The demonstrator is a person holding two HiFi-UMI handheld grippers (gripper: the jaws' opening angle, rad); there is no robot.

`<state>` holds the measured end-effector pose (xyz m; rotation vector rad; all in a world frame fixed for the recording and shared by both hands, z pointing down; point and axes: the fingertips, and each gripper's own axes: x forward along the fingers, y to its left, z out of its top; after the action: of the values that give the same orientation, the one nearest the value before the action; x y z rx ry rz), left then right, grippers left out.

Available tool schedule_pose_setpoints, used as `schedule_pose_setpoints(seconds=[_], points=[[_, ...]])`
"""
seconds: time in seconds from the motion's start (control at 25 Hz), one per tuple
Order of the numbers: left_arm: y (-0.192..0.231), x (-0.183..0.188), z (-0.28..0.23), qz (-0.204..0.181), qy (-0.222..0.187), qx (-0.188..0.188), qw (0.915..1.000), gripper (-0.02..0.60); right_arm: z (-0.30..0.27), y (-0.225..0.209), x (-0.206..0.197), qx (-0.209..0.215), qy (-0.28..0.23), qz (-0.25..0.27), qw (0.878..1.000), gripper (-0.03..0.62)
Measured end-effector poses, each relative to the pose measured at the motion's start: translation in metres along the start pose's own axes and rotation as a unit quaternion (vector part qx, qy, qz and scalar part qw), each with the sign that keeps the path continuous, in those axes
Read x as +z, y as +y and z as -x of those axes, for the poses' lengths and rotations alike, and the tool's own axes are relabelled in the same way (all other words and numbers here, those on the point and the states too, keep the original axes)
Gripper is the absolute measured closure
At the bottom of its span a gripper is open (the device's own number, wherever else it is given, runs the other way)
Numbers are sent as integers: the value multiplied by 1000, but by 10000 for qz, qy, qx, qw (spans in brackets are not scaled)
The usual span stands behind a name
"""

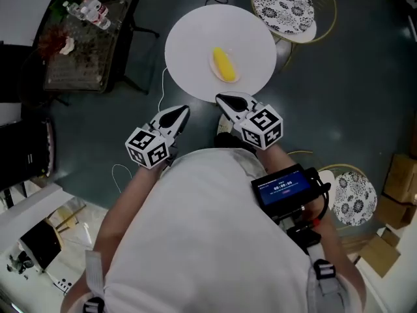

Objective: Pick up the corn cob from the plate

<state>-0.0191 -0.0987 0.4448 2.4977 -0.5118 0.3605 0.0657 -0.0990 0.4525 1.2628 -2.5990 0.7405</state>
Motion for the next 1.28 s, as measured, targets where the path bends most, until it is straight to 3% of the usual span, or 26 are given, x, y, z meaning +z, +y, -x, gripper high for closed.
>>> schedule_pose_setpoints(seconds=[0.16,0.4,0.72,1.16,1.28], points=[[-3,5,-3,-49,45,18,10000,577,-5,0,4,122,65,87,9999,591],[-4,21,-49,-56,140,177,9997,577,2,-48,15,302,24,-75,9995,591],[6,23,-56,68,148,312,9994,577,-9,-64,18,410,53,-179,9990,591],[25,21,-52,191,178,69,9996,577,-33,-65,20,203,238,-148,9994,591],[55,17,-41,269,182,29,9995,577,-63,-61,16,141,292,-195,9993,591]])
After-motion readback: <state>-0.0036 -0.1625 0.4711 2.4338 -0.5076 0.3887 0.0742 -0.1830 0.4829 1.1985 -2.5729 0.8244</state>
